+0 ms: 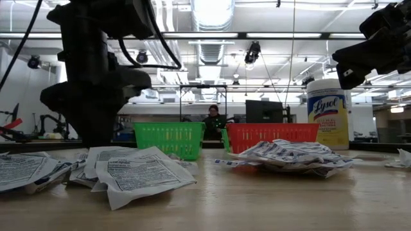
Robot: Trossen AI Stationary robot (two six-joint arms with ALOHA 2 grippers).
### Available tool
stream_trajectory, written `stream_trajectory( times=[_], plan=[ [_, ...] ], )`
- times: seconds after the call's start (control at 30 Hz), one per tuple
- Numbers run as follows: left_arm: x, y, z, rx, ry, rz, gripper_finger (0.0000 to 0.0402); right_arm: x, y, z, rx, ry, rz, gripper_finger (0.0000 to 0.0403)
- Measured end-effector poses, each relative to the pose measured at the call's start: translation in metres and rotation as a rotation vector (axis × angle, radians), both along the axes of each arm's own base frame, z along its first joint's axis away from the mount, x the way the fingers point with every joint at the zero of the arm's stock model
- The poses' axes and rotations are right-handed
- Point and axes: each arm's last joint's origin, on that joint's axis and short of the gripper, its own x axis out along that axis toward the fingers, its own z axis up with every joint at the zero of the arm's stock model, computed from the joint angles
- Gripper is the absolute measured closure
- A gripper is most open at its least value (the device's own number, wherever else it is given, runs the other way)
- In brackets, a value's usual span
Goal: Pick & Place First Aid Supplies
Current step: Put the blue alcohol pad into the yellow bin
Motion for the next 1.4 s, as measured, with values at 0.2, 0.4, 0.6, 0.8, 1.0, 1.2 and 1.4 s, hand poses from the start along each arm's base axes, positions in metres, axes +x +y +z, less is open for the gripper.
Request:
stream_trajectory(
  times=[0.2, 0.4, 0.6, 0.8, 1.0, 1.2, 1.4],
  plan=[
    [0.003, -0.004, 0.009, -0.003, -0.031, -0.204, 0.0326, 0.0, 0.0, 0.0, 0.0, 0.0, 0.0, 0.0374],
    [0.006, -0.006, 0.008, -0.001, -0.074, -0.376, 0.0326, 0.0, 0.0, 0.0, 0.0, 0.0, 0.0, 0.0374],
    [0.005, -0.006, 0.007, -0.004, -0.072, -0.427, 0.0326, 0.0, 0.0, 0.0, 0.0, 0.0, 0.0, 0.0374],
    [0.002, -0.005, 0.002, 0.016, -0.054, -0.461, 0.0326, 0.0, 0.0, 0.0, 0.0, 0.0, 0.0, 0.0374],
    [0.002, -0.004, 0.001, 0.042, -0.052, -0.485, 0.0326, 0.0, 0.0, 0.0, 0.0, 0.0, 0.0, 0.0374],
    [0.001, -0.004, -0.005, 0.05, -0.063, -0.483, 0.0326, 0.0, 0.0, 0.0, 0.0, 0.0, 0.0, 0.0374],
    [-0.002, -0.003, -0.01, 0.058, -0.051, -0.472, 0.0329, 0.0, 0.0, 0.0, 0.0, 0.0, 0.0, 0.0374]
  ],
)
